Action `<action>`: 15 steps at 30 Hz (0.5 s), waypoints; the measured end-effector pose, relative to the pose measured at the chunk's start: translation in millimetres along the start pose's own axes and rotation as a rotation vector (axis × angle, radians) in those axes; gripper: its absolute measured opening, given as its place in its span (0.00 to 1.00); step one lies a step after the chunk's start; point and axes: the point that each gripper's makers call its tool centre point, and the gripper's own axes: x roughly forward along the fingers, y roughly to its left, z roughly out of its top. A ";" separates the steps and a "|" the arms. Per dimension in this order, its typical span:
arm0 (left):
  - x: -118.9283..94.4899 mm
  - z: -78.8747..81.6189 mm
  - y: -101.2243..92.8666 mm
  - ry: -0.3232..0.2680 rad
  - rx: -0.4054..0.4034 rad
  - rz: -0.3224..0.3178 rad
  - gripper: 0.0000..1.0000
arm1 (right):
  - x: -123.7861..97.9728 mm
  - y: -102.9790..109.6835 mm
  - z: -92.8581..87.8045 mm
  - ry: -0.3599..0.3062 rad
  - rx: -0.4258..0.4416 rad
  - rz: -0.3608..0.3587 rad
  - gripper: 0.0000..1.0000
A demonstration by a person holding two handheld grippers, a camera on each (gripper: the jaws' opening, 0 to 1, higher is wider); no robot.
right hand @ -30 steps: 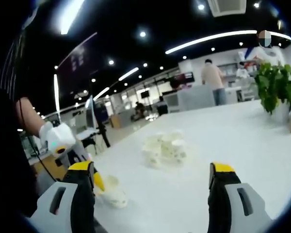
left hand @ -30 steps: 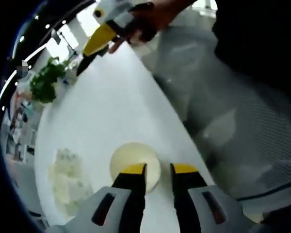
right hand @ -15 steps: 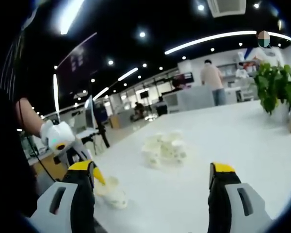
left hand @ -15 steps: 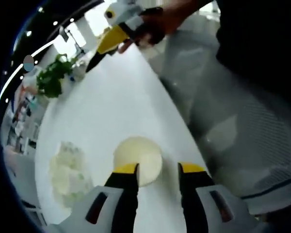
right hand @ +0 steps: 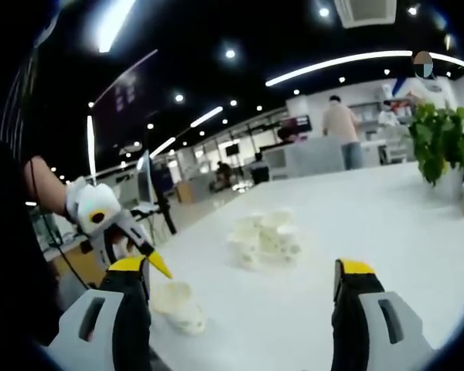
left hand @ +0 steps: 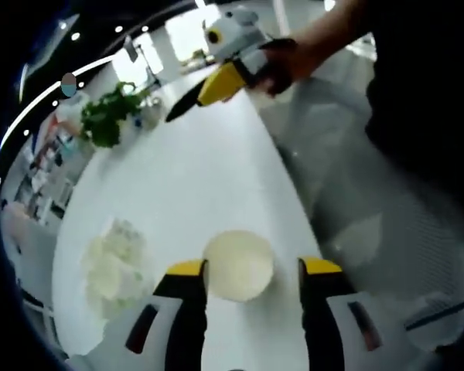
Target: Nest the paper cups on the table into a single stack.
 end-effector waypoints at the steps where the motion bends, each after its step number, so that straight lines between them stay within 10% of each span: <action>1: -1.2 0.2 0.8 -0.006 -0.014 0.008 0.47 | -0.2 -0.1 0.1 0.001 -0.001 0.000 0.97; 15: -18.5 -14.0 9.6 -0.055 -0.158 0.105 0.56 | 0.6 3.0 -0.1 0.014 -0.010 0.003 0.98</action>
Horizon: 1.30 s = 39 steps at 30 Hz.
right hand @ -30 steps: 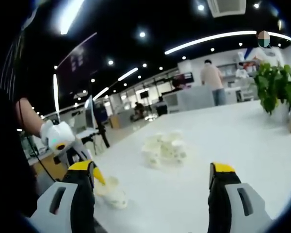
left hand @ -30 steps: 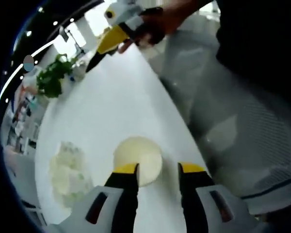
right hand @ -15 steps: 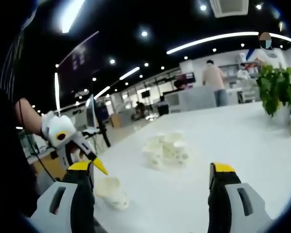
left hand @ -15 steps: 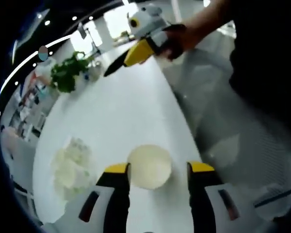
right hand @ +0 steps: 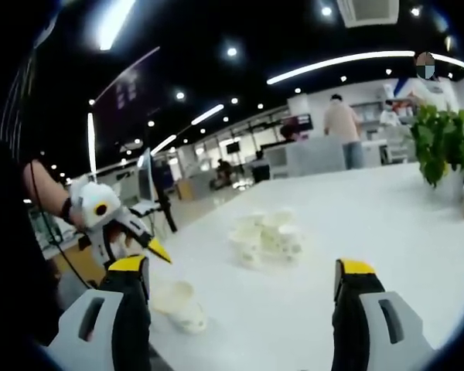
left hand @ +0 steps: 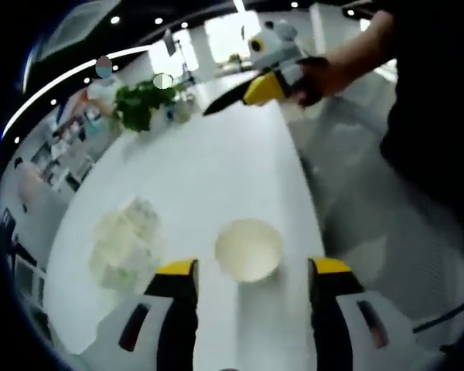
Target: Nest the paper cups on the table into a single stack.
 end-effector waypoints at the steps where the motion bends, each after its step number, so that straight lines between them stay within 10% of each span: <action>1: -0.5 -1.1 -0.3 0.003 -0.004 0.003 0.57 | 0.2 0.3 -0.2 0.002 -0.001 0.001 0.98; 22: -20.8 -8.7 24.0 -0.104 -0.218 0.157 0.61 | 2.4 2.5 1.9 0.010 -0.005 -0.001 0.99; 39: -44.2 -27.0 51.5 -0.168 -0.381 0.324 0.84 | 5.7 4.5 -0.3 0.033 0.000 0.010 0.98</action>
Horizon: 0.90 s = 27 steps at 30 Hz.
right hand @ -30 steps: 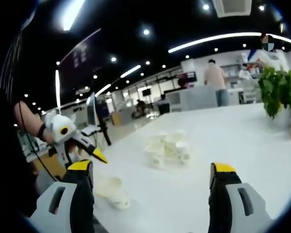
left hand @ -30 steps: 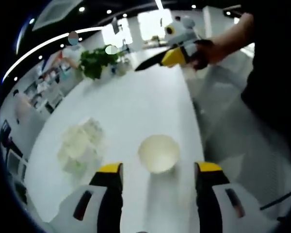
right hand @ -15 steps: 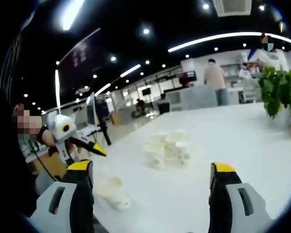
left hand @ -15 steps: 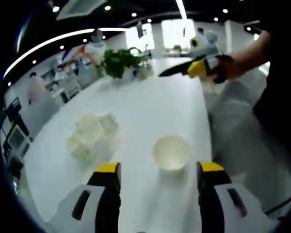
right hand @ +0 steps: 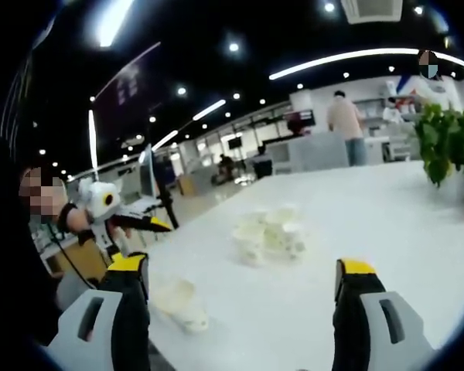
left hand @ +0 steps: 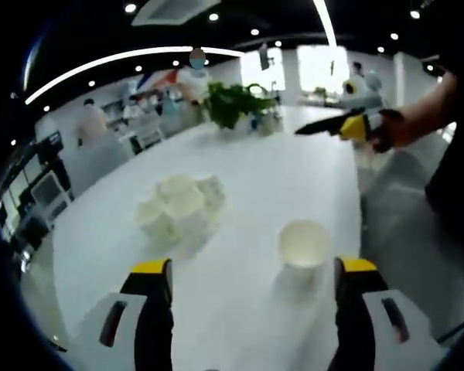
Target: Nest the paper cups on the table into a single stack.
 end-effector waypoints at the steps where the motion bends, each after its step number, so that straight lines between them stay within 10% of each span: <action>1: -0.5 0.2 0.4 -0.005 -0.001 0.003 0.85 | 0.3 1.0 0.0 0.001 -0.001 0.003 0.98; 27: -9.6 4.7 24.8 -0.062 -0.088 0.107 0.99 | 5.5 -0.1 10.7 0.007 -0.023 -0.003 0.98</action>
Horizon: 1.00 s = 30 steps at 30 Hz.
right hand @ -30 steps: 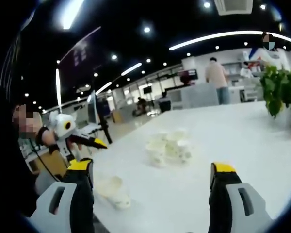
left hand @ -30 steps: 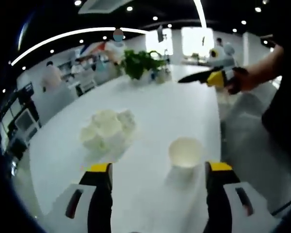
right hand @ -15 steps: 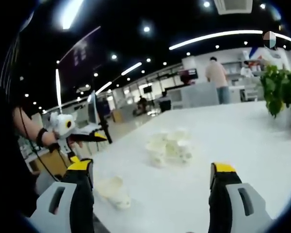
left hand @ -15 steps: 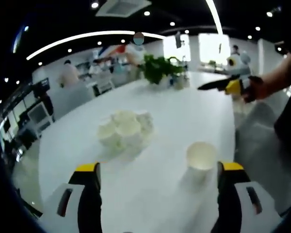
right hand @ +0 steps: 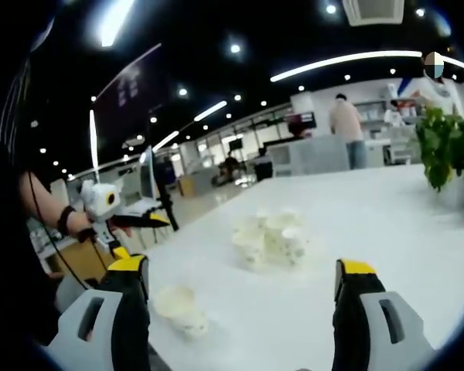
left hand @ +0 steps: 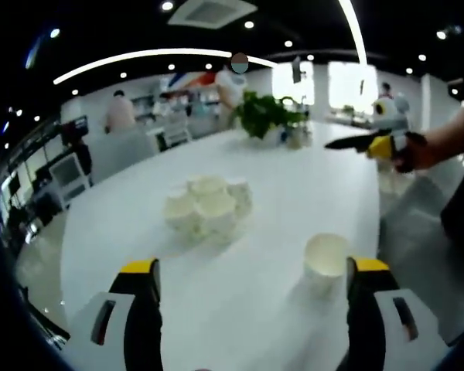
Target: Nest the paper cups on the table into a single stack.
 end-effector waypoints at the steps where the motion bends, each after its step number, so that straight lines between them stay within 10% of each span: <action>1: -0.3 -0.8 0.3 0.001 -0.004 0.000 0.99 | 1.8 -0.3 -0.1 0.023 -0.010 -0.002 0.98; 30: 4.9 -6.1 12.4 -0.007 -0.037 0.064 0.99 | 78.5 5.7 39.9 0.225 -0.218 0.341 0.62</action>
